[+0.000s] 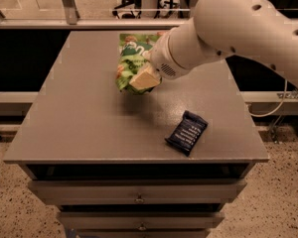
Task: Move green rice chip bag near coke can
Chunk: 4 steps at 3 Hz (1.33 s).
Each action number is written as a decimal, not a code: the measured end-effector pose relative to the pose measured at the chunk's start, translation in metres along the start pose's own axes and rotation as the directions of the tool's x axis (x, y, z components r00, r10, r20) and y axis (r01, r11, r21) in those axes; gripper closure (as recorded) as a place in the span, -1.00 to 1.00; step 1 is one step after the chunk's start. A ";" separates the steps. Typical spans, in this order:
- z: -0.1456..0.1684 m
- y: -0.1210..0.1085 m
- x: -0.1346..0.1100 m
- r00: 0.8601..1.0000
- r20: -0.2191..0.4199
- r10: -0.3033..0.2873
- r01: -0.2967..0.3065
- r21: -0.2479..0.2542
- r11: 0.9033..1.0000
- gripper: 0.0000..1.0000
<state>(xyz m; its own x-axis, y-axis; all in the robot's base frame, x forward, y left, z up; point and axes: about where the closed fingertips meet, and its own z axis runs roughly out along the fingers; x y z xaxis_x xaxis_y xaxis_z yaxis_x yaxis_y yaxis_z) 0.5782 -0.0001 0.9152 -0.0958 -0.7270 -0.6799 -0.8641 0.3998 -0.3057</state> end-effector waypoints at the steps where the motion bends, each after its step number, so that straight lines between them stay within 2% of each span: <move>1: -0.002 -0.005 0.002 1.000 -0.001 0.000 0.000 0.004 1.000 1.00; 2: -0.021 -0.036 0.022 0.999 -0.038 -0.009 0.011 0.061 0.998 1.00; 3: -0.055 -0.100 0.060 0.995 -0.104 0.011 0.009 0.194 0.981 1.00; 4: -0.069 -0.142 0.091 0.989 -0.141 0.048 -0.008 0.274 0.962 1.00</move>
Offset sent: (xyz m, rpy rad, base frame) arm 0.0508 -0.1180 0.0254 -0.1251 -0.0980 -0.1430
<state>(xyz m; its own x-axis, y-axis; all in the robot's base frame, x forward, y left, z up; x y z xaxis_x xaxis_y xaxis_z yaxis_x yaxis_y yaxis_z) 0.6580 -0.1615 0.9432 -0.2061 -0.7782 -0.5933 -0.6950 0.5432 -0.4711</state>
